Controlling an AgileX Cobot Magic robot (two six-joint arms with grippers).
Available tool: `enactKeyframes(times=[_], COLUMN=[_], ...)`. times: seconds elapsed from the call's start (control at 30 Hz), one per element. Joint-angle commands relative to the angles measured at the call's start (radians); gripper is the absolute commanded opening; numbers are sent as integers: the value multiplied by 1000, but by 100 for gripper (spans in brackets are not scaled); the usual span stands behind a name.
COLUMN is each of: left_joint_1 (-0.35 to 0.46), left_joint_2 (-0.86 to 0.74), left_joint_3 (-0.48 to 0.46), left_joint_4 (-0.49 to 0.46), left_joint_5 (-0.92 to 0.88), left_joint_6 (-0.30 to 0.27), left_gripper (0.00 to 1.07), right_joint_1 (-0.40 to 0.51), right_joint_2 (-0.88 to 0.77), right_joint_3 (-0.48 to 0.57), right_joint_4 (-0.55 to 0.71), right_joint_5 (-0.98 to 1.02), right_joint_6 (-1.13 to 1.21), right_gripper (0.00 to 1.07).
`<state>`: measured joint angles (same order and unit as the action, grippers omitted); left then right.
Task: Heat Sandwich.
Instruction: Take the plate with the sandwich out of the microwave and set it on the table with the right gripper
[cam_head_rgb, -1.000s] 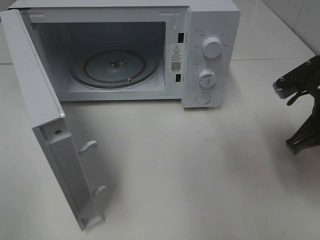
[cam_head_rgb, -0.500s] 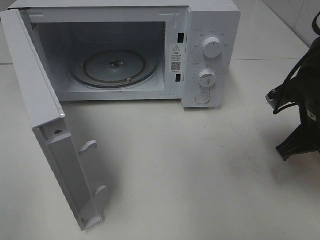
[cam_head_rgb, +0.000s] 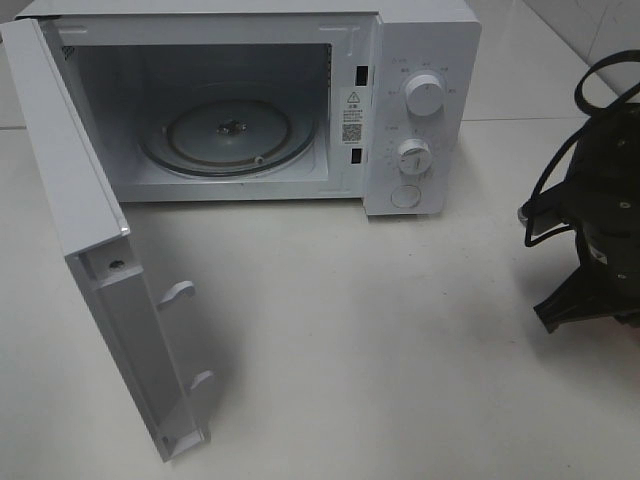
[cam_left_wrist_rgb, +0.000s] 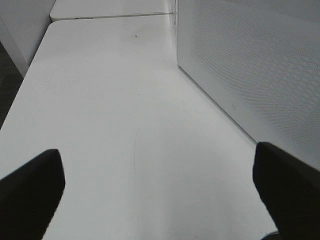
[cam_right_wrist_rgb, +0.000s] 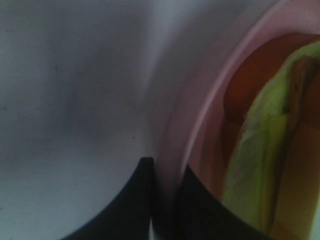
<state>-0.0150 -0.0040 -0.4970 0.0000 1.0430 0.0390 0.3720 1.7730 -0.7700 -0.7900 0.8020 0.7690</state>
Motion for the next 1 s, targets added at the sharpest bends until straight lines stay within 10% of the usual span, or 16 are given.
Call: enactKeyframes(times=[0.03,1.0], left_joint_1=[3,3], left_joint_2=[-21,-21], left_joint_3=[2,2], left_joint_4=[0,0], left_joint_5=[-9,-9], left_joint_6=[-3,-3], left_gripper=[97,97], right_joint_1=[-2,-2], right_joint_2=[38,173], right_joint_3=[-4,-4], right_joint_4=[-73,-164], right_joint_5=[12,-66], right_joint_6=[59,167], right_gripper=[6,13])
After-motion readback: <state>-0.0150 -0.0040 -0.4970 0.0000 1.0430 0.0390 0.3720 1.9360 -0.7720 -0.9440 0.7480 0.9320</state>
